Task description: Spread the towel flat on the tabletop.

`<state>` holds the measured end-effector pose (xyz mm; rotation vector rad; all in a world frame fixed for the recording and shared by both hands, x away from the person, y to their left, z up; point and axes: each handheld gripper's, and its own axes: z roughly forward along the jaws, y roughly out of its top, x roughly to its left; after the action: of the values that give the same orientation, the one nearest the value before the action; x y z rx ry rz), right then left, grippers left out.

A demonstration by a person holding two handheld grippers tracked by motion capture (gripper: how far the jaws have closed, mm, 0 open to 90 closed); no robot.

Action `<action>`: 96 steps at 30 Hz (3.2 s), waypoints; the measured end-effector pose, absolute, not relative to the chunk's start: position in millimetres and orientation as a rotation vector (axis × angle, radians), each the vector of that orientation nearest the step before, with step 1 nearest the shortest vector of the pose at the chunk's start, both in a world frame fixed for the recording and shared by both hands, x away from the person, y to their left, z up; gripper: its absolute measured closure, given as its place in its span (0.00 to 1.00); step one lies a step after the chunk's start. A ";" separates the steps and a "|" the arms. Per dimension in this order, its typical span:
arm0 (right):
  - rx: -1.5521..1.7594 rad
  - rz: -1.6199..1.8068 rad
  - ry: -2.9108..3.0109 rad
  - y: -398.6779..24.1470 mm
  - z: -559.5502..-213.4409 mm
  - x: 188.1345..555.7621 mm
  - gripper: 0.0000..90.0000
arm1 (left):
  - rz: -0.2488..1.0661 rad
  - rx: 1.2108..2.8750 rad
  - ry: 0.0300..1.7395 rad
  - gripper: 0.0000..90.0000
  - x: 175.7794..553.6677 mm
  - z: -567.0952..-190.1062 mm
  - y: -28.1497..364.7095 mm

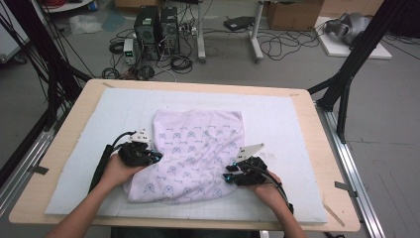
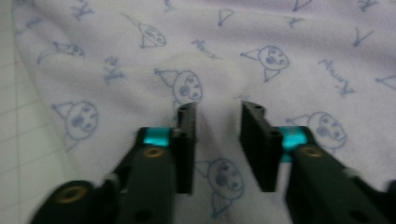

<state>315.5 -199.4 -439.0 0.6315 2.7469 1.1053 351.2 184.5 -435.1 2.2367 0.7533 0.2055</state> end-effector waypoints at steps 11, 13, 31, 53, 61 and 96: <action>0.660 1.191 2.666 -208.3 -402.5 336.5 0.98 | 0.290 2.145 0.823 1.00 372.2 -414.0 189.6; 0.691 1.203 2.644 -211.1 -395.9 346.5 0.98 | 0.334 2.147 0.839 1.00 380.8 -410.7 187.5; 0.603 1.262 2.690 -201.2 -401.7 318.7 0.58 | 0.264 2.092 0.729 0.54 326.9 -382.9 211.9; 0.583 1.207 2.720 -200.8 -402.1 313.9 0.92 | 0.207 2.084 0.662 0.86 327.7 -378.4 202.9; 0.762 1.141 2.662 -210.3 -389.6 373.7 0.92 | 0.268 2.094 0.846 0.86 391.2 -393.0 184.1; 0.602 1.098 2.693 -148.9 -424.8 362.5 0.64 | 0.282 2.209 0.696 0.75 330.0 -419.4 188.6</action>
<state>362.5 -148.9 -424.8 0.6020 2.6927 1.0980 330.0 188.6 -419.4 2.2090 0.6956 0.2818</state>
